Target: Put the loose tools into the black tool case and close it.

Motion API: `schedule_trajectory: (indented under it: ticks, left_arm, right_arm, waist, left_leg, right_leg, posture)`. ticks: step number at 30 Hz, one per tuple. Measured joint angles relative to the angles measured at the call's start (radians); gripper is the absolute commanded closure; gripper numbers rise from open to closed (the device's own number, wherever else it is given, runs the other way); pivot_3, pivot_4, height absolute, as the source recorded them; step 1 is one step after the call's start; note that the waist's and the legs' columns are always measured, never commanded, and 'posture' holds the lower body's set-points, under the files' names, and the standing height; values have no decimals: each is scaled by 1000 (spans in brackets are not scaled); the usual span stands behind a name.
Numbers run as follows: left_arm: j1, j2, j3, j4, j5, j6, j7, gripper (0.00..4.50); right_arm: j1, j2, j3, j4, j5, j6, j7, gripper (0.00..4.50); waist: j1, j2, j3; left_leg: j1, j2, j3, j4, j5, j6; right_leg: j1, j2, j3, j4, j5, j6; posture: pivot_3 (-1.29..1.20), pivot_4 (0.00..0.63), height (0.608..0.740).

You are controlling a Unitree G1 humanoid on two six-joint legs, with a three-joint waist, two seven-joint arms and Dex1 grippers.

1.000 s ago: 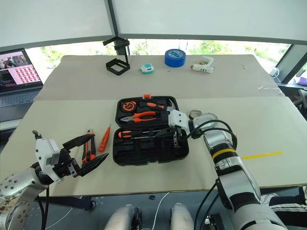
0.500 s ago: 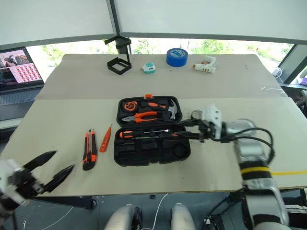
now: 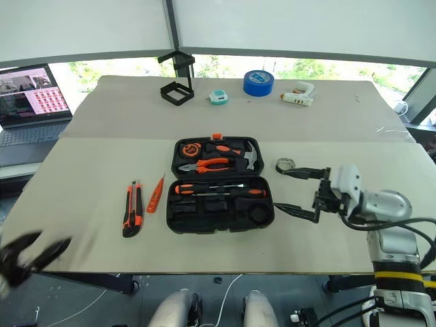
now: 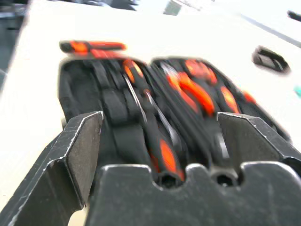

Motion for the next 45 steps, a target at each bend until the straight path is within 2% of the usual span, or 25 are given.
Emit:
schedule_trajectory:
  ticks: [1, 3, 5, 8, 10, 14, 23, 26, 27, 33, 34, 35, 39, 41, 45]
  left_arm:
    - [-117, 50, -62, -30, -78, 91, 62, 0]
    - [-243, 77, -145, -40, -130, 187, 141, 0]
    - [-397, 56, -286, 11, -120, 298, 252, 0]
    - [-601, -32, -466, 87, -47, 408, 371, 0]
    - [-662, -73, -528, 106, -4, 458, 415, 0]
    - [-710, -169, -552, 142, 50, 508, 461, 0]
    - [-779, -265, -627, 185, 206, 565, 477, 0]
    - [-784, -285, -638, 194, 249, 570, 458, 729]
    - [-782, -286, -641, 194, 259, 571, 449, 1241]
    - [-760, -294, -607, 208, 312, 567, 400, 3378]
    - [-756, -293, -599, 210, 320, 564, 386, 3860]
    - [-753, -292, -594, 213, 324, 557, 373, 4083]
    - [-706, -247, -583, 226, 346, 454, 274, 4092]
    - [-686, -219, -552, 235, 338, 377, 171, 4092]
    - [-657, -86, -491, 245, 351, 175, -61, 4092]
  right_arm:
    - [-44, -6, 11, -13, -4, 17, -14, 8]
    - [-78, -14, 27, -17, -13, 37, -30, 8]
    - [-82, -19, 49, -19, -14, 73, -29, 8]
    - [-104, -12, 99, -32, -14, 102, -22, 8]
    - [-110, -12, 107, -49, -13, 106, -23, 8]
    - [-106, -13, 106, -64, -8, 124, -34, 8]
    - [-70, -16, 92, -107, 3, 143, -73, 8]
    - [-63, -16, 91, -125, 5, 145, -76, 0]
    - [-57, -16, 88, -129, 6, 146, -77, 0]
    - [-34, -30, 69, -138, 6, 164, -76, 0]
    - [-32, -30, 68, -142, 6, 165, -76, 0]
    - [-29, -30, 67, -146, 7, 166, -76, 0]
    - [-13, -33, 62, -153, 7, 173, -76, 0]
    - [-5, -34, 60, -156, 7, 179, -76, 0]
    - [8, -43, 51, -163, 9, 185, -77, 0]
  waist:
    - [-2, 0, 0]
    - [-15, 0, 0]
    - [-23, -1, 1]
    - [-22, -1, 1]
    - [-22, -2, 1]
    - [-18, -2, 1]
    - [-6, -2, 1]
    - [-5, -2, 1]
    - [-5, -2, 1]
    - [-6, -2, 1]
    - [-6, -2, 1]
    - [-5, -2, 1]
    - [-6, -2, 1]
    - [-4, -2, 1]
    - [-4, -2, 1]
  left_leg:
    - [1, -1, 0, 0, 0, 0]
    - [2, -2, 2, 0, -1, 2]
    - [0, -3, 1, 0, -2, 1]
    - [-4, -4, 1, -1, 0, -1]
    - [-6, -4, 2, -1, 0, -2]
    - [-10, -4, 3, 0, 0, -1]
    - [-10, -5, 4, 0, 1, -2]
    - [-9, -5, 4, 0, 1, -2]
    - [-9, -5, 4, 0, 1, -2]
    - [-8, -4, 5, 0, 0, -2]
    - [-8, -4, 5, 0, 0, -2]
    - [-8, -5, 5, 0, 0, -1]
    - [-9, -4, 6, 0, 0, -2]
    - [-10, -4, 6, 1, 1, -2]
    - [-10, -4, 7, 1, 0, -1]
  right_leg:
    - [2, 0, 1, -1, 1, 1]
    - [2, 1, 3, -1, 1, 3]
    - [0, 3, 4, -1, -1, 4]
    - [-5, 4, 4, 0, 0, 4]
    - [-7, 3, 5, 1, 0, 4]
    - [-12, 3, 6, 1, 0, 4]
    - [-12, 3, 7, 3, 0, 4]
    - [-12, 3, 7, 3, 0, 4]
    - [-12, 3, 7, 3, 0, 4]
    - [-12, 3, 8, 4, 0, 4]
    - [-12, 3, 8, 4, 0, 4]
    - [-12, 3, 8, 4, 0, 4]
    - [-13, 3, 8, 4, 0, 4]
    - [-14, 3, 8, 4, 0, 4]
    - [-14, 3, 8, 4, 0, 4]
  posture:
    - [0, 150, 740]
    - [0, 150, 740]
    - [0, 150, 740]
    - [0, 150, 740]
    - [0, 150, 740]
    - [0, 150, 740]
    - [0, 150, 740]
    - [0, 150, 740]
    - [0, 150, 740]
    - [0, 150, 740]
    - [0, 150, 740]
    - [0, 150, 740]
    - [0, 150, 740]
    - [0, 150, 740]
    - [0, 150, 740]
